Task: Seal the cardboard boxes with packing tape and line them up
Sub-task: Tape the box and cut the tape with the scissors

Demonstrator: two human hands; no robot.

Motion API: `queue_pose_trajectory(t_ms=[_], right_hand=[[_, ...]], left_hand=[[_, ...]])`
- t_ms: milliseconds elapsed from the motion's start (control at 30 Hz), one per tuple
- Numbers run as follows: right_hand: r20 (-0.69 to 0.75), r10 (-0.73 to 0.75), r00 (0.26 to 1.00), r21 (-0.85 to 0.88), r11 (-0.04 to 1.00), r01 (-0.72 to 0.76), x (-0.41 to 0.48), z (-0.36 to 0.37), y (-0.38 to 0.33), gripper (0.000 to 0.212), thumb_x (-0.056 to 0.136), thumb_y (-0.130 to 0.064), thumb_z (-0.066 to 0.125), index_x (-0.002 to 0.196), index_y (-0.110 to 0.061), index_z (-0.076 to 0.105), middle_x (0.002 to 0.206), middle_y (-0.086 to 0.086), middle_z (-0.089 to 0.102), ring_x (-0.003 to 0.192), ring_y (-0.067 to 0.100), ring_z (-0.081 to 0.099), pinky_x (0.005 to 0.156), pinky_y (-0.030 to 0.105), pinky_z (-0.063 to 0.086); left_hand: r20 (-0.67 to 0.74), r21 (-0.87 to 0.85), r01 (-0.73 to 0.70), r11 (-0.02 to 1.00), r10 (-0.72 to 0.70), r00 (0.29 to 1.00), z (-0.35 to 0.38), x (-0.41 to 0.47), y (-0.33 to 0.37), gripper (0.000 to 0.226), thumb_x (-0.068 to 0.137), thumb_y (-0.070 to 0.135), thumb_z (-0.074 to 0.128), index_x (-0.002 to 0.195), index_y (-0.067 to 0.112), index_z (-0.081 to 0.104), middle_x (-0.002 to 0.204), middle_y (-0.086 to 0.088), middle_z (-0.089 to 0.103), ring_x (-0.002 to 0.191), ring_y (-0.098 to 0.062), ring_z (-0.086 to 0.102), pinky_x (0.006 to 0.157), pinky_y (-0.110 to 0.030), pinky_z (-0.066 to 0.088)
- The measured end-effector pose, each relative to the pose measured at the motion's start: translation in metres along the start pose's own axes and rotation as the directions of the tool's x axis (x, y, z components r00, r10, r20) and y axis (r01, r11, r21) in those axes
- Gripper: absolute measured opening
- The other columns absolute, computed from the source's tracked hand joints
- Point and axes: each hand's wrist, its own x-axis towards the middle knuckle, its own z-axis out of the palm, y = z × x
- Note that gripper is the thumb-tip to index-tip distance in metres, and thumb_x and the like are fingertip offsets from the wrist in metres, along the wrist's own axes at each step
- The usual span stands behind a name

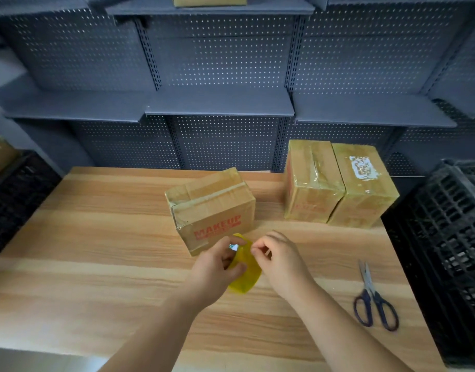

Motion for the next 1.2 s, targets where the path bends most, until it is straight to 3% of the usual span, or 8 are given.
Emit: queue_pose_trajectory(t_ms=[267, 400, 667, 900, 1000, 1067, 1133, 1200], right_hand=[[-0.125, -0.174, 0.977, -0.271, 0.953, 0.135, -0.004, -0.009, 0.002, 0.010, 0.087, -0.010, 0.055, 0.079, -0.015, 0.054, 0.082, -0.003, 0.051, 0.072, 0.018, 0.050, 0.063, 0.030, 0.040], [-0.157, -0.079, 0.984, -0.209, 0.977, 0.045, -0.016, -0.012, 0.018, 0.017, 0.091, -0.020, 0.041, 0.082, -0.015, 0.054, 0.085, -0.002, 0.055, 0.079, 0.019, 0.051, 0.068, 0.033, 0.042], [-0.032, 0.214, 0.976, -0.135, 0.967, -0.216, -0.018, -0.052, 0.052, 0.005, 0.093, -0.014, 0.059, 0.093, -0.017, 0.064, 0.091, -0.003, 0.063, 0.085, 0.017, 0.057, 0.074, 0.033, 0.046], [-0.308, 0.064, 0.949, -0.142, 0.983, -0.112, -0.040, -0.030, 0.075, 0.008, 0.081, -0.006, 0.065, 0.085, -0.012, 0.067, 0.079, 0.001, 0.065, 0.076, 0.017, 0.057, 0.066, 0.024, 0.042], [-0.222, 0.164, 0.961, 0.057, 0.986, -0.156, -0.059, -0.012, 0.088, 0.030, 0.089, -0.009, 0.057, 0.115, -0.018, 0.068, 0.115, -0.005, 0.069, 0.106, 0.010, 0.062, 0.090, 0.021, 0.046], [-0.038, 0.204, 0.978, 0.122, 0.972, -0.199, -0.074, 0.000, 0.091, 0.047, 0.096, -0.010, 0.050, 0.142, -0.020, 0.050, 0.149, -0.010, 0.046, 0.135, 0.002, 0.042, 0.110, 0.018, 0.033], [0.104, 0.303, 0.947, 0.088, 0.946, -0.312, -0.092, 0.017, 0.094, 0.059, 0.101, -0.018, 0.046, 0.155, -0.022, 0.022, 0.157, -0.019, 0.013, 0.143, -0.006, 0.018, 0.115, 0.010, 0.015], [0.009, 0.510, 0.860, 0.183, 0.845, -0.502, -0.110, 0.026, 0.105, 0.059, 0.101, -0.020, 0.049, 0.154, -0.022, 0.024, 0.155, -0.018, 0.018, 0.141, -0.001, 0.029, 0.109, 0.007, 0.025]], left_hand=[[-0.057, 0.030, 0.015, 0.999, -0.014, 0.998, 0.009, 0.025, 0.022, 0.037, 0.084, 0.016, 0.072, 0.108, 0.042, 0.059, 0.069, 0.014, 0.057, 0.062, 0.005, 0.054, 0.057, -0.008, 0.039], [-0.023, 0.122, 0.022, 0.992, -0.019, 1.000, 0.031, 0.038, 0.026, 0.035, 0.085, 0.021, 0.071, 0.097, 0.051, 0.055, 0.078, 0.011, 0.061, 0.067, 0.002, 0.055, 0.057, -0.007, 0.040], [0.256, 0.089, 0.106, 0.990, -0.125, 0.958, 0.061, 0.047, 0.023, 0.050, 0.075, 0.013, 0.080, 0.102, 0.048, 0.059, 0.079, 0.015, 0.060, 0.064, 0.000, 0.055, 0.065, -0.017, 0.046], [0.084, 0.153, 0.127, 0.980, -0.141, 0.986, 0.092, 0.076, 0.031, 0.037, 0.077, 0.012, 0.077, 0.101, 0.034, 0.060, 0.088, 0.003, 0.065, 0.070, -0.010, 0.057, 0.056, -0.017, 0.045], [0.066, 0.336, 0.084, 0.938, -0.112, 0.991, 0.100, 0.084, 0.021, 0.032, 0.080, 0.018, 0.071, 0.106, 0.032, 0.060, 0.092, -0.003, 0.065, 0.079, -0.020, 0.060, 0.066, -0.029, 0.050], [0.127, 0.541, 0.024, 0.840, -0.110, 0.986, 0.108, 0.092, 0.011, 0.039, 0.085, 0.021, 0.064, 0.122, 0.030, 0.056, 0.098, -0.005, 0.062, 0.086, -0.023, 0.059, 0.071, -0.031, 0.049], [0.235, 0.699, -0.078, 0.711, -0.125, 0.964, 0.121, 0.101, 0.002, 0.045, 0.090, 0.021, 0.057, 0.133, 0.030, 0.050, 0.108, -0.007, 0.061, 0.097, -0.024, 0.058, 0.072, -0.030, 0.046], [0.317, 0.765, -0.160, 0.624, -0.149, 0.937, 0.138, 0.109, -0.008, 0.043, 0.093, 0.018, 0.052, 0.135, 0.026, 0.048, 0.117, -0.008, 0.060, 0.105, -0.027, 0.057, 0.071, -0.028, 0.042]])
